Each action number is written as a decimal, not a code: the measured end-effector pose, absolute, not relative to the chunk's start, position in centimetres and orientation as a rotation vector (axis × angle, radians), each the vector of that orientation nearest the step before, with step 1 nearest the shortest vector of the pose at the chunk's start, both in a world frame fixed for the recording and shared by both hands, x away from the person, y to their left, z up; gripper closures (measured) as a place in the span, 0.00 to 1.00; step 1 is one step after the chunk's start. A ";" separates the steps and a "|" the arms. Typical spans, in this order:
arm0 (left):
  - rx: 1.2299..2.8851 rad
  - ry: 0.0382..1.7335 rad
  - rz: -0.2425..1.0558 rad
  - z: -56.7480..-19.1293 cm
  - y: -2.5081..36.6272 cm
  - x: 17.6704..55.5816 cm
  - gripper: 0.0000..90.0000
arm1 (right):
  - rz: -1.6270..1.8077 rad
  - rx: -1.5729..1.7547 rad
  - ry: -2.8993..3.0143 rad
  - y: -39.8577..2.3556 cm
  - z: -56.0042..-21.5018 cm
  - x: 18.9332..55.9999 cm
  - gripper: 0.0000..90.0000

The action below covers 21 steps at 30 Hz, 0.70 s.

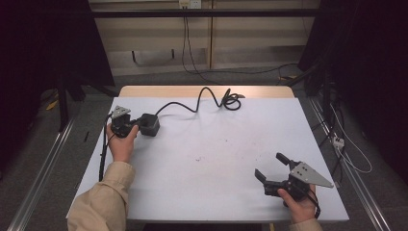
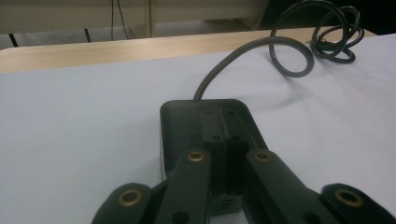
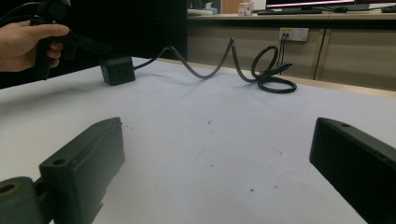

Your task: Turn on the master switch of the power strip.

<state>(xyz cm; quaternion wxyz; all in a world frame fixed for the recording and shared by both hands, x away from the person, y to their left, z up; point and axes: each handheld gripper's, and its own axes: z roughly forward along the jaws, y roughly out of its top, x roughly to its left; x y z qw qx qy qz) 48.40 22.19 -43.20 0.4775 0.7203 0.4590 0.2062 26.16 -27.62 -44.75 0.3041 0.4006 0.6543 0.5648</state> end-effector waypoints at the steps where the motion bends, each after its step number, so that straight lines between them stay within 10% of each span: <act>1: 1.759 1.124 0.503 -43.2 22.2 48.4 1.00 | 1.496 1.061 1.734 -27.6 -44.7 26.2 0.03; 21: 1.757 1.135 0.496 -43.2 22.2 48.4 1.00 | 1.500 1.060 1.733 -27.7 -44.7 26.0 0.03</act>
